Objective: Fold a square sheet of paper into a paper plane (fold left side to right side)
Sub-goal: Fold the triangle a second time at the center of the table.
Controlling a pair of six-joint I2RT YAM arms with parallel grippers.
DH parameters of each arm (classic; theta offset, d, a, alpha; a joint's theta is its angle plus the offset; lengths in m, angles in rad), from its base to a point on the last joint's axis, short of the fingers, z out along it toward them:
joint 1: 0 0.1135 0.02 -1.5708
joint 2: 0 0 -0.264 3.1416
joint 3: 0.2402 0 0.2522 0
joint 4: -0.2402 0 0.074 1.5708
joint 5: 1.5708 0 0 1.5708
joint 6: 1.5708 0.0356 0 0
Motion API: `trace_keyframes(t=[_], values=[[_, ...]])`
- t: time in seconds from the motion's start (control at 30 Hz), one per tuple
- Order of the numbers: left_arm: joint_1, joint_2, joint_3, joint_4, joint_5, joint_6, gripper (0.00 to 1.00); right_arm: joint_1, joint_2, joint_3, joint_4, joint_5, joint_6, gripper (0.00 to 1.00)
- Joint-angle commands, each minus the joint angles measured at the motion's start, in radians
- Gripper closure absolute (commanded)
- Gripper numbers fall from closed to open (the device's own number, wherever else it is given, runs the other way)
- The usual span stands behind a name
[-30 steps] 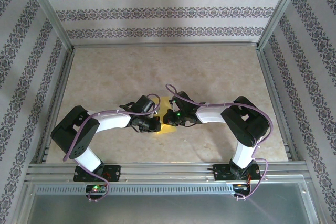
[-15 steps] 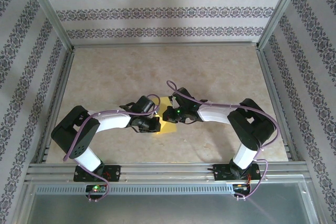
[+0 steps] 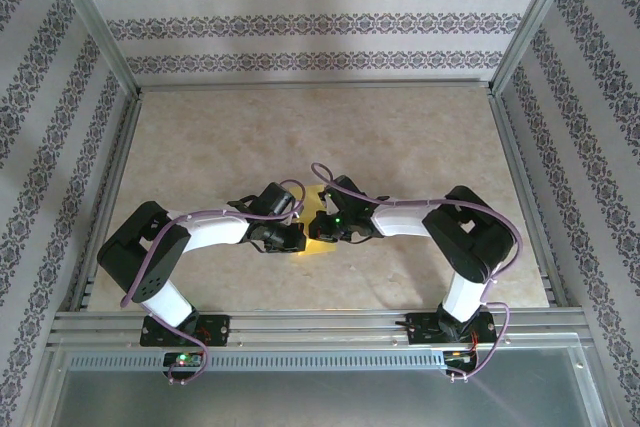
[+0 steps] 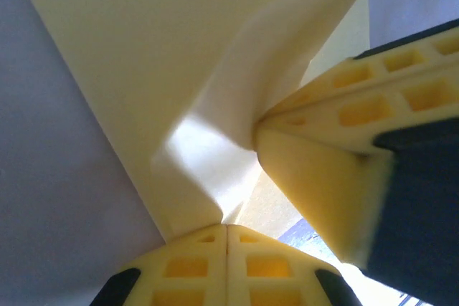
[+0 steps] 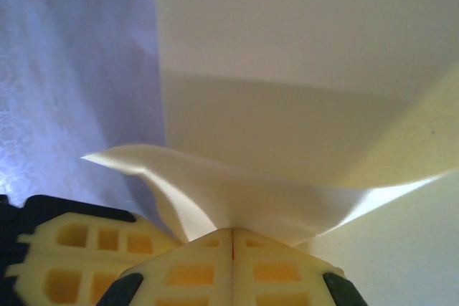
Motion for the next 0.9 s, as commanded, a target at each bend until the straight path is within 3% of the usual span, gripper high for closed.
trace_keyframes(t=[0.0, 0.43, 0.87], values=[[-0.009, 0.025, -0.010, -0.067, -0.020, 0.025, 1.00, -0.008, 0.026, 0.000, 0.003, 0.036, -0.025, 1.00], [-0.009, 0.042, -0.008, -0.074, -0.017, 0.032, 1.00, -0.098, 0.036, 0.012, -0.048, 0.046, -0.087, 1.00], [-0.009, 0.039, -0.009, -0.072, -0.015, 0.033, 1.00, -0.269, 0.045, 0.049, -0.105, 0.040, -0.178, 1.00]])
